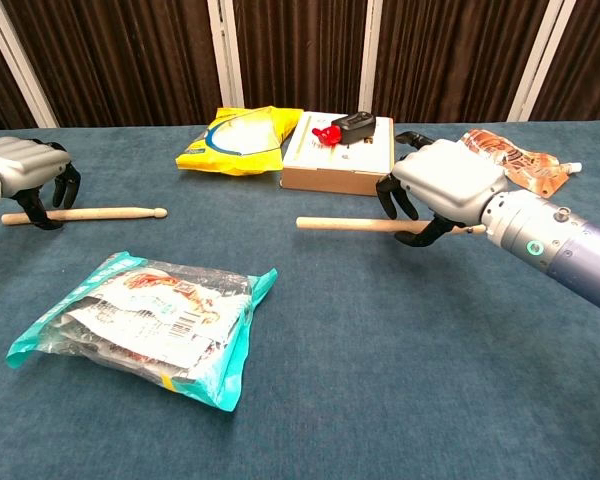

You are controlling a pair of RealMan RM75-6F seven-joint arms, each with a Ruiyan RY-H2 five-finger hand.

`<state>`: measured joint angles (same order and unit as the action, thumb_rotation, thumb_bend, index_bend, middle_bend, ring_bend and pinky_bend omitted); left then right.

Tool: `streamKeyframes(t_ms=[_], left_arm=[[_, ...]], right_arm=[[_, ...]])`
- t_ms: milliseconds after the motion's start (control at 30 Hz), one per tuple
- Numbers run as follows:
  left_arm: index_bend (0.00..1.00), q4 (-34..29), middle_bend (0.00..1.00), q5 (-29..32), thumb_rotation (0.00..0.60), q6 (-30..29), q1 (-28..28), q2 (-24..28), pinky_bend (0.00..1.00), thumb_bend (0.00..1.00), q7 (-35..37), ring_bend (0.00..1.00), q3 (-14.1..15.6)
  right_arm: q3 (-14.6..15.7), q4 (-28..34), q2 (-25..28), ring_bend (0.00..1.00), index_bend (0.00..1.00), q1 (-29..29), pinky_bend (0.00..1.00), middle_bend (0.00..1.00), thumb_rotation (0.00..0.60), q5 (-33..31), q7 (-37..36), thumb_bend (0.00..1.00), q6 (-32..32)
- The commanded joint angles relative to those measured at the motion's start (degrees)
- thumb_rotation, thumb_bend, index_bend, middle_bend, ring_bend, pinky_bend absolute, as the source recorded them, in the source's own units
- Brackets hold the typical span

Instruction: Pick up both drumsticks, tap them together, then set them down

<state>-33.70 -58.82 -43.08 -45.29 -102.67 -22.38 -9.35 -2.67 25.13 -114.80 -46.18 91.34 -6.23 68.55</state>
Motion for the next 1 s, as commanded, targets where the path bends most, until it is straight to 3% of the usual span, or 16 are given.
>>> streamKeyframes(t_ms=[33, 133, 233, 400, 600, 733, 1000], left_arm=[[0.43, -0.3, 0.34, 1.51, 0.6, -0.06, 0.04, -0.01, 0.0, 0.38, -2.6, 0.0, -1.14], [0.38, -3.05, 0.29, 2.68, 0.6, -1.52, 0.39, 1.42, 0.0, 0.38, -4.79, 0.0, -2.32], [0.34, -9.73, 0.26, 3.46, 0.6, -5.32, 1.15, 4.98, 0.0, 0.38, -5.12, 0.0, -4.4], [0.31, -28.5, 0.23, 4.83, 0.6, -12.04, 4.0, 16.01, 0.0, 0.38, -6.28, 0.0, -7.73], [0.27, -47.53, 0.2, 6.68, 0.6, -16.73, 8.51, 29.12, 0.0, 0.38, -7.34, 0.0, -9.23], [0.26, -55.06, 0.19, 5.13, 0.6, -18.3, 12.16, 35.99, 0.0, 0.38, -4.18, 0.0, -8.42], [0.26, -61.44, 0.17, -2.35, 0.6, -21.8, 19.0, 43.92, 0.0, 0.37, 7.44, 0.0, -5.97]], right_arm=[[-0.11, 0.04, 0.19, 0.37, 0.76, 0.11, 0.01, 0.66, 0.6, -0.14, -0.12, 0.44, 0.09], [-0.47, 0.19, 0.38, 0.37, 0.76, 0.16, 0.01, 0.66, 0.6, -0.49, -0.38, 0.44, 0.18], [-1.03, 0.24, 0.38, 0.37, 0.76, -0.04, 0.01, 0.66, 0.6, -0.93, -0.6, 0.44, 0.2], [-1.48, -0.74, 0.34, 0.37, 0.76, -1.4, 0.01, 0.66, 0.6, -1.04, -0.27, 0.44, -0.67], [-1.94, -3.51, -0.03, 0.37, 0.76, -2.82, 0.01, 0.66, 0.6, -1.57, -1.55, 0.45, -2.91], [-1.09, -5.87, -0.24, 0.37, 0.76, -2.63, 0.01, 0.66, 0.6, -1.13, -3.07, 0.45, -3.69], [0.83, -9.06, -0.35, 0.37, 0.76, -0.75, 0.01, 0.66, 0.6, -0.33, -6.1, 0.45, -4.79]])
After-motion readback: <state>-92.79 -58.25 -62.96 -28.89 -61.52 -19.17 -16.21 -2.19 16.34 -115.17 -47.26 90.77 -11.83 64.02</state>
